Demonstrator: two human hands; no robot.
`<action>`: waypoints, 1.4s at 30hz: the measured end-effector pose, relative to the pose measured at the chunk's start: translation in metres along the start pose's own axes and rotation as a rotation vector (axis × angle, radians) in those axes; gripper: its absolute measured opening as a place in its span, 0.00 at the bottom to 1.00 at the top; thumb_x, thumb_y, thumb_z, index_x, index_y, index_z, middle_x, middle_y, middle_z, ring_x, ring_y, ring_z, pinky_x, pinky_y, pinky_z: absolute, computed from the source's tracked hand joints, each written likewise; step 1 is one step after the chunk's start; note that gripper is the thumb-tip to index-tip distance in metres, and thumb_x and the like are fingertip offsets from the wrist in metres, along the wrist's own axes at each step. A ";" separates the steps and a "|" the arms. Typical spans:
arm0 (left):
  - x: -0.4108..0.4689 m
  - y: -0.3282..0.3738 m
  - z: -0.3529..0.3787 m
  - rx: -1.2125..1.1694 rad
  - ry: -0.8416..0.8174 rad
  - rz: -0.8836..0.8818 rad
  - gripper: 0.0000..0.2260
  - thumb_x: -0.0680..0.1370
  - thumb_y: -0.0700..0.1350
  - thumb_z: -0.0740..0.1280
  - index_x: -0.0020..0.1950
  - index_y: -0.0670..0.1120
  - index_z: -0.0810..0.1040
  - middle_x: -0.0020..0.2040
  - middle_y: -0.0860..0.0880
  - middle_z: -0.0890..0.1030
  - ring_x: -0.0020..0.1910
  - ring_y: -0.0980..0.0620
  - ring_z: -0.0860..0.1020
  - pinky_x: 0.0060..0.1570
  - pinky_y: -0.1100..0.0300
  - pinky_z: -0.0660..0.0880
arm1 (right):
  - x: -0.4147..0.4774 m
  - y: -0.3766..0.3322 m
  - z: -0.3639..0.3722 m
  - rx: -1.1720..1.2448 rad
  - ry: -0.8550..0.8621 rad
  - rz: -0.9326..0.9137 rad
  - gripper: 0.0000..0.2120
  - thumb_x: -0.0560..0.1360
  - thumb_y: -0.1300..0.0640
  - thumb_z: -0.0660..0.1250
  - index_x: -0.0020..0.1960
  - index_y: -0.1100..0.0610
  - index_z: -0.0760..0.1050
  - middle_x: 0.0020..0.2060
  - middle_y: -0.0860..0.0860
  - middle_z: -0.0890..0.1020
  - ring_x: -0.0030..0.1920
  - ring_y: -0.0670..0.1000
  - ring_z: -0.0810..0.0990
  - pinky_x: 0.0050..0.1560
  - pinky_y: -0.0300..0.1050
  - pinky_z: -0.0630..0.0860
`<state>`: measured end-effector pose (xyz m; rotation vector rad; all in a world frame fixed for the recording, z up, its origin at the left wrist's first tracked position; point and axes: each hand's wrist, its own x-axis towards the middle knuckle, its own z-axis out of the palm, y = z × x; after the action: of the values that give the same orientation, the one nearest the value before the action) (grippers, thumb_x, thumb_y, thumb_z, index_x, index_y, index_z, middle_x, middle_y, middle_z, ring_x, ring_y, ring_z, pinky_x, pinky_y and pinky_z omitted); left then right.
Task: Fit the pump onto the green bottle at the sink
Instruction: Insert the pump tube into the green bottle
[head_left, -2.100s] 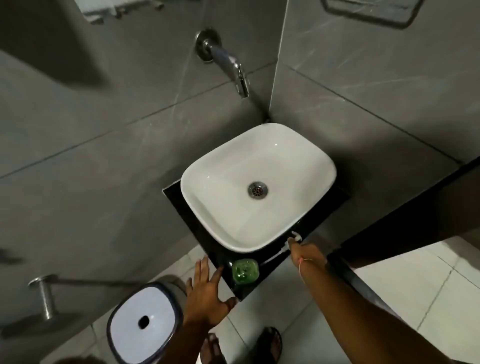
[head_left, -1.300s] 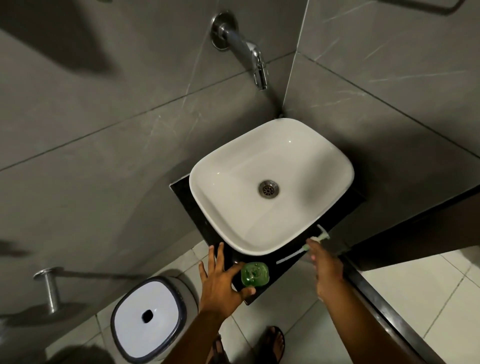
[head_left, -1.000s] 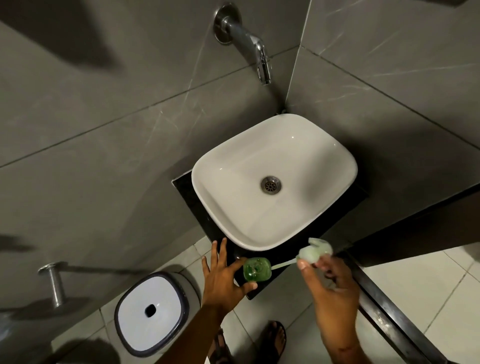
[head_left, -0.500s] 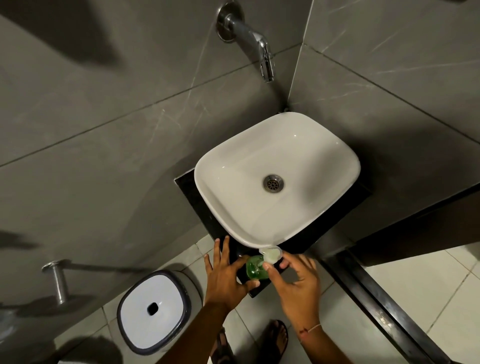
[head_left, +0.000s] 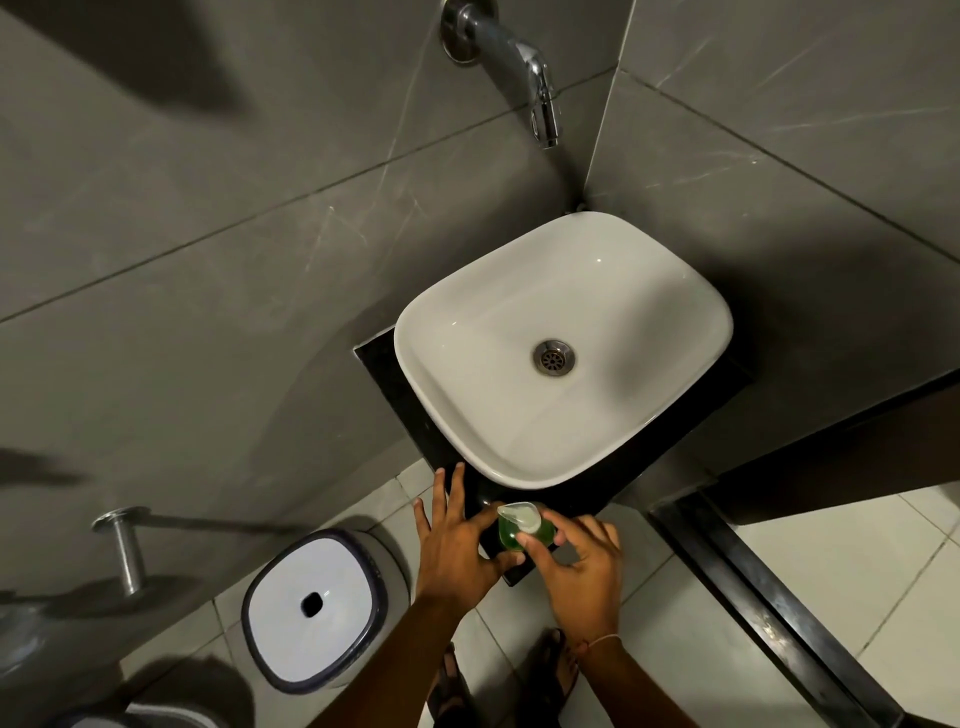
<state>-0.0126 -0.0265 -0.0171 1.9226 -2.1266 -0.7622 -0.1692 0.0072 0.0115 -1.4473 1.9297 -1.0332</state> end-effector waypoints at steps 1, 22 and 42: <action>0.000 0.000 0.000 0.000 0.001 -0.001 0.27 0.67 0.67 0.69 0.65 0.62 0.74 0.80 0.49 0.40 0.76 0.49 0.30 0.73 0.38 0.37 | 0.000 -0.001 0.001 0.000 0.005 -0.001 0.18 0.64 0.51 0.79 0.53 0.45 0.83 0.37 0.39 0.75 0.46 0.42 0.71 0.41 0.37 0.70; 0.001 -0.003 0.004 0.015 0.006 -0.001 0.29 0.67 0.67 0.69 0.66 0.60 0.73 0.80 0.50 0.40 0.75 0.50 0.29 0.72 0.38 0.36 | 0.009 -0.005 0.004 0.076 -0.087 0.012 0.14 0.63 0.45 0.76 0.41 0.45 0.72 0.40 0.35 0.73 0.46 0.48 0.73 0.45 0.52 0.75; 0.000 -0.005 0.009 0.051 0.040 0.010 0.28 0.69 0.65 0.69 0.68 0.62 0.71 0.80 0.49 0.44 0.76 0.48 0.31 0.73 0.36 0.38 | 0.010 -0.007 -0.005 -0.172 -0.170 -0.084 0.22 0.66 0.36 0.71 0.58 0.41 0.75 0.40 0.39 0.75 0.48 0.45 0.70 0.48 0.46 0.62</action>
<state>-0.0125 -0.0239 -0.0270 1.9338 -2.1511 -0.6682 -0.1719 -0.0025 0.0203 -1.6664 1.8870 -0.7668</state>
